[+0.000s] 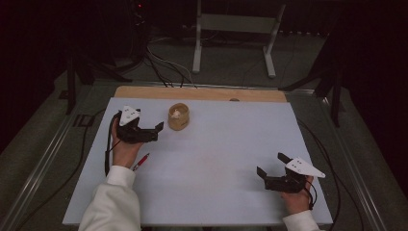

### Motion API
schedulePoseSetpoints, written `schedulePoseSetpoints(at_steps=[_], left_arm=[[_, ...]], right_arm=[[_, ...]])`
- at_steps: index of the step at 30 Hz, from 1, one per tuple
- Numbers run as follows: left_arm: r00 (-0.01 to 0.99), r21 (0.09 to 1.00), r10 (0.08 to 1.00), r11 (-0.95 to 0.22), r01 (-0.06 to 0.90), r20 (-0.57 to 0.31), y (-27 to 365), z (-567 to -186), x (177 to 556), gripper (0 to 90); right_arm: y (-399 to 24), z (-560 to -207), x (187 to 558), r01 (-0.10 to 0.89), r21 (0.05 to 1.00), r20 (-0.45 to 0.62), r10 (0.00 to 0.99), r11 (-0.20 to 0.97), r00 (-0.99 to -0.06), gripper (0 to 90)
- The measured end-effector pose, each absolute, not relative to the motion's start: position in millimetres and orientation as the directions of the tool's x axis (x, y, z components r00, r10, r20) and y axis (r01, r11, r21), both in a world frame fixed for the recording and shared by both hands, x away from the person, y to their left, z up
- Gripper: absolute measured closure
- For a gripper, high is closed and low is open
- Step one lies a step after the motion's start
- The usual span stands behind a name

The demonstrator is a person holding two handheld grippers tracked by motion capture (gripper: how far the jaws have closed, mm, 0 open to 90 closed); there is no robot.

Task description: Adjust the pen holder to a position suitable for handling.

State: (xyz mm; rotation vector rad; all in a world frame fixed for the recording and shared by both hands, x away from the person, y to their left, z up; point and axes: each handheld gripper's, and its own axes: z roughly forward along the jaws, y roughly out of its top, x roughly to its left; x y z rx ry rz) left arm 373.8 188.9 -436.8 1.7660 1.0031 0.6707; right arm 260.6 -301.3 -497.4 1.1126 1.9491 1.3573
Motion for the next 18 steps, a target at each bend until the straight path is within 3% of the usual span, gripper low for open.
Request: schedulePoseSetpoints(at_steps=[18], left_arm=[[0.524,0.907,0.852,-0.217,0.361,-0.005,166,-448,403,0.7]], right_arm=[[-302,-497,260,0.335,0.930,0.051,0.846,0.154,-0.530,0.2]])
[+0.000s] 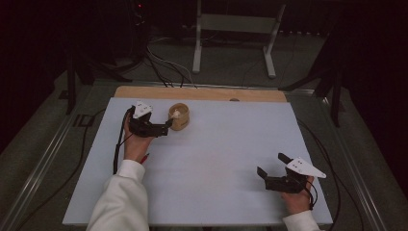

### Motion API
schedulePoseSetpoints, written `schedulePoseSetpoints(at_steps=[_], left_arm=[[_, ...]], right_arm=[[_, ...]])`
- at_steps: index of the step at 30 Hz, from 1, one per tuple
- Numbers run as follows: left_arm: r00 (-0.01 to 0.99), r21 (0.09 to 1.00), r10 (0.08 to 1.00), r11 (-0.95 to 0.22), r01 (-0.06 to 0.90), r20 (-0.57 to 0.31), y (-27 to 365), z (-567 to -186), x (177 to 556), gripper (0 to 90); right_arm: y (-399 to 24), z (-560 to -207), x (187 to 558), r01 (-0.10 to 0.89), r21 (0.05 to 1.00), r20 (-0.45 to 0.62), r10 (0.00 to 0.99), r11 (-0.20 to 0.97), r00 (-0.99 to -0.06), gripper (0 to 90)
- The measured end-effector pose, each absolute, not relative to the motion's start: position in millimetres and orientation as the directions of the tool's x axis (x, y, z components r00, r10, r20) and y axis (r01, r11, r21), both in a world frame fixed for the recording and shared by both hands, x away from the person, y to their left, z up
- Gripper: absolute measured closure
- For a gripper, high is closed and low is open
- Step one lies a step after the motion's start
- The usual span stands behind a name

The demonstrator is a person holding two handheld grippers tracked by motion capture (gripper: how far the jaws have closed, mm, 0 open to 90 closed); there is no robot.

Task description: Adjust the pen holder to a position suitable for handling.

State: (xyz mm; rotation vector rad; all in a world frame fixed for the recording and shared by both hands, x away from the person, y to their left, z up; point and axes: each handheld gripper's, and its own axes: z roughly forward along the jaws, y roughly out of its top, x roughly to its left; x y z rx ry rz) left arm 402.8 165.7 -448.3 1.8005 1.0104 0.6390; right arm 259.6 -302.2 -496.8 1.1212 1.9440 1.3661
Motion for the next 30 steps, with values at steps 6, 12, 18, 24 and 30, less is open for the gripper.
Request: schedulePoseSetpoints(at_steps=[6,12,18,24,30], left_arm=[[0.529,0.900,0.849,-0.230,0.369,0.000,155,-452,412,0.8],[0.541,0.887,0.841,-0.260,0.381,0.014,140,-457,421,1.7],[0.540,0.879,0.841,-0.279,0.387,0.029,126,-463,428,4.2],[0.534,0.857,0.844,-0.316,0.406,0.058,116,-470,435,15.8],[0.534,0.842,0.840,-0.359,0.403,0.102,109,-477,440,45.2]], right_arm=[[-302,-497,260,0.336,0.930,0.053,0.846,0.152,-0.531,0.2],[-303,-497,260,0.337,0.930,0.056,0.846,0.150,-0.530,0.2],[-303,-497,260,0.336,0.930,0.059,0.846,0.146,-0.530,0.2],[-303,-497,260,0.338,0.930,0.060,0.846,0.146,-0.530,0.2],[-304,-497,260,0.339,0.930,0.063,0.845,0.144,-0.530,0.2]])
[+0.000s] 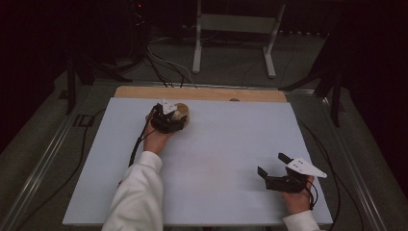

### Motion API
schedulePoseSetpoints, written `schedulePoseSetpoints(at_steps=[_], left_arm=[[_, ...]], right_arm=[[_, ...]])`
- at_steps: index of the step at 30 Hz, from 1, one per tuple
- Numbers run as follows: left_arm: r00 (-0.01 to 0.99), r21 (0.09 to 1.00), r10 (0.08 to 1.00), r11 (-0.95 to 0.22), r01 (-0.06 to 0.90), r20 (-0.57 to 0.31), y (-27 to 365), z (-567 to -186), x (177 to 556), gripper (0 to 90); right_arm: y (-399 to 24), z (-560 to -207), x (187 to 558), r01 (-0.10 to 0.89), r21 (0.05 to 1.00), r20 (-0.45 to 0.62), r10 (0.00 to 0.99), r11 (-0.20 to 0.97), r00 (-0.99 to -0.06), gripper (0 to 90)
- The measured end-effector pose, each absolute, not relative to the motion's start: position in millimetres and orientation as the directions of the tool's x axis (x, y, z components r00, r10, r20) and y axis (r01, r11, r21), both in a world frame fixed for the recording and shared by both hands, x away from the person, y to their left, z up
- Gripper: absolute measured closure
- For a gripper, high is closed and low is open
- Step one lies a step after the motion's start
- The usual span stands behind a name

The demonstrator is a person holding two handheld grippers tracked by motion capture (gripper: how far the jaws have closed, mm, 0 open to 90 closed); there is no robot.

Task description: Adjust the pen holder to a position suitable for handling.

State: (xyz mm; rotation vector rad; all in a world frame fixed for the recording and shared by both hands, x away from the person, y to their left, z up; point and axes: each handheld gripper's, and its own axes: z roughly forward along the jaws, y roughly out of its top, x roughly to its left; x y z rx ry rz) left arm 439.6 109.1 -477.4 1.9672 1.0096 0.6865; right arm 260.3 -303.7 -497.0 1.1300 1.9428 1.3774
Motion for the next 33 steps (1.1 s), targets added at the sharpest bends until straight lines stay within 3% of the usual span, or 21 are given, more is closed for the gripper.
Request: schedulePoseSetpoints(at_steps=[4,8,33], left_arm=[[0.524,0.836,0.846,-0.356,0.417,0.099,109,-479,443,59.8],[0.545,0.843,0.837,-0.331,0.424,0.054,113,-478,443,64.2],[0.542,0.857,0.840,-0.284,0.431,0.006,110,-471,426,64.9]], right_arm=[[-304,-497,260,0.339,0.930,0.065,0.845,0.142,-0.531,0.2],[-304,-497,260,0.342,0.929,0.067,0.845,0.141,-0.531,0.2],[-304,-497,261,0.345,0.928,0.069,0.845,0.140,-0.530,0.2]])
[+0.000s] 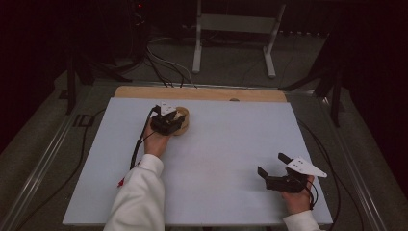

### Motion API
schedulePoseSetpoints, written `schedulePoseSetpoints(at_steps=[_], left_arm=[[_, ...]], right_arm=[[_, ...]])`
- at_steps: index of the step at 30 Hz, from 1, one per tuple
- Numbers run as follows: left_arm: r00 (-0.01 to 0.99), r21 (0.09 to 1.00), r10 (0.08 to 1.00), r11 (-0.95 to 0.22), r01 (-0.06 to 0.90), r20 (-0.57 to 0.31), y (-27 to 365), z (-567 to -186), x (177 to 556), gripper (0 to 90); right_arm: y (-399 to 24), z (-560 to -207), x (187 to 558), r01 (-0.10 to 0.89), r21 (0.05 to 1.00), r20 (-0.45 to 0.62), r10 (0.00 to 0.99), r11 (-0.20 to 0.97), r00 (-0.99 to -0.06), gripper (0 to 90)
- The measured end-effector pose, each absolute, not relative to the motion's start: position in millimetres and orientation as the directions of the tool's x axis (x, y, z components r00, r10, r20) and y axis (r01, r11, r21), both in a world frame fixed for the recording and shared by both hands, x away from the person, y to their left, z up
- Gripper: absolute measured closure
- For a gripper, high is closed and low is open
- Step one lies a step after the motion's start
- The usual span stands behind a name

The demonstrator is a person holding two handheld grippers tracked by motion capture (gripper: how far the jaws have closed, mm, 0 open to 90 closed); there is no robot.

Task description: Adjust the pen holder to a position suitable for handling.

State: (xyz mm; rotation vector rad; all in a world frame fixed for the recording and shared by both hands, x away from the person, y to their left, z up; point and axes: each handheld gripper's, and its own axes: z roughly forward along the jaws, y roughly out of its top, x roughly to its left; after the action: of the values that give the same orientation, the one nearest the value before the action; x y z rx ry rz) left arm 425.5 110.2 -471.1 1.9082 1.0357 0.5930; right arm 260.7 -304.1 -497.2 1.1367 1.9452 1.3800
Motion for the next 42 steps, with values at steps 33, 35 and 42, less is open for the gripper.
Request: schedulePoseSetpoints(at_steps=[33,35,42], left_arm=[[0.692,0.895,0.721,-0.291,0.338,-0.027,84,-460,339,64.9],[0.698,0.897,0.715,-0.289,0.335,-0.031,83,-462,332,64.9],[0.721,0.914,0.691,-0.259,0.312,-0.050,77,-469,311,64.9]], right_arm=[[-304,-497,260,0.346,0.929,0.075,0.845,0.134,-0.529,0.2],[-304,-497,260,0.346,0.929,0.075,0.846,0.134,-0.529,0.3],[-303,-497,260,0.346,0.929,0.076,0.845,0.133,-0.530,0.3]])
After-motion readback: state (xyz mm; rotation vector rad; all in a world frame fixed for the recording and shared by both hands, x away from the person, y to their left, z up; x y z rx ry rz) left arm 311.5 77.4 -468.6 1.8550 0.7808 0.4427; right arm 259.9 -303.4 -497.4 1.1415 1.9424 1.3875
